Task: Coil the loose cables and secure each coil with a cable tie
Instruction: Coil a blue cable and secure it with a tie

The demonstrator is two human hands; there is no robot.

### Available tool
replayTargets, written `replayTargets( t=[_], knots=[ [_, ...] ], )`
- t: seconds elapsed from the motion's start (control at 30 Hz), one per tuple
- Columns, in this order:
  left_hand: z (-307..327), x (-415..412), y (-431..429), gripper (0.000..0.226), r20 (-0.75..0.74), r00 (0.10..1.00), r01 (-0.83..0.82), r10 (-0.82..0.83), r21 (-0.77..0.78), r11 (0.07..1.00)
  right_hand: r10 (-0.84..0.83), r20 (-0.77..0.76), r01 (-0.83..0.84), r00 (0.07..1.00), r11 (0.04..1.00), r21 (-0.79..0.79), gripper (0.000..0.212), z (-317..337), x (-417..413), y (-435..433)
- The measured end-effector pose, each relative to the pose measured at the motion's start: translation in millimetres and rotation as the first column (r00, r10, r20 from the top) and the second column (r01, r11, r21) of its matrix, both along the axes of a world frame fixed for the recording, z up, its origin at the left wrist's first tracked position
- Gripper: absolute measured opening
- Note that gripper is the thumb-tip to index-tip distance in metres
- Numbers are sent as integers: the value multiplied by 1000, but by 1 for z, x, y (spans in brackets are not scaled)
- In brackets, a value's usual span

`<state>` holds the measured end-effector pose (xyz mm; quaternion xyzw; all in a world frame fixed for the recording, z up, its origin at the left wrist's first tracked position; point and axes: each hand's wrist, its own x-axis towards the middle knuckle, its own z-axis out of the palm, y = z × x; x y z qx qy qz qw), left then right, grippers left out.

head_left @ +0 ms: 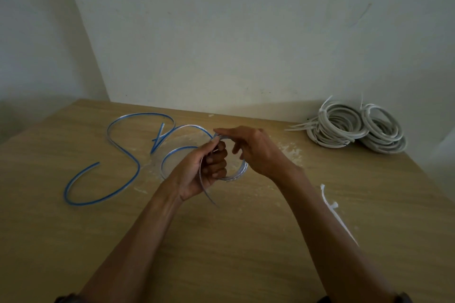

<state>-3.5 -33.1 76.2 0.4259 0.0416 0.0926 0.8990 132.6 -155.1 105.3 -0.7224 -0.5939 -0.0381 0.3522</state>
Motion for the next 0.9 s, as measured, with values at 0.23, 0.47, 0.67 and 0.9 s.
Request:
replayTargets(
  t=[0.23, 0.47, 0.67, 0.9],
  knots=[
    [7, 6, -7, 57, -205, 905, -338, 374, 187, 922, -50, -331, 102, 942, 985, 142, 32, -15, -30, 15],
    [4, 15, -19, 38, -81, 853, -368, 516, 606, 705, -166, -383, 247, 909, 953, 173, 29, -13, -37, 16],
    [-6, 38, -30, 19, 87, 840, -418, 535, 732, 538, -272, -443, 363, 854, 922, 134, 30, -19, -27, -9],
    [-5, 71, -82, 51, -163, 873, -324, 460, 511, 796, -273, -755, 582, 596, 794, 173, 25, -18, 13, -45]
  ],
)
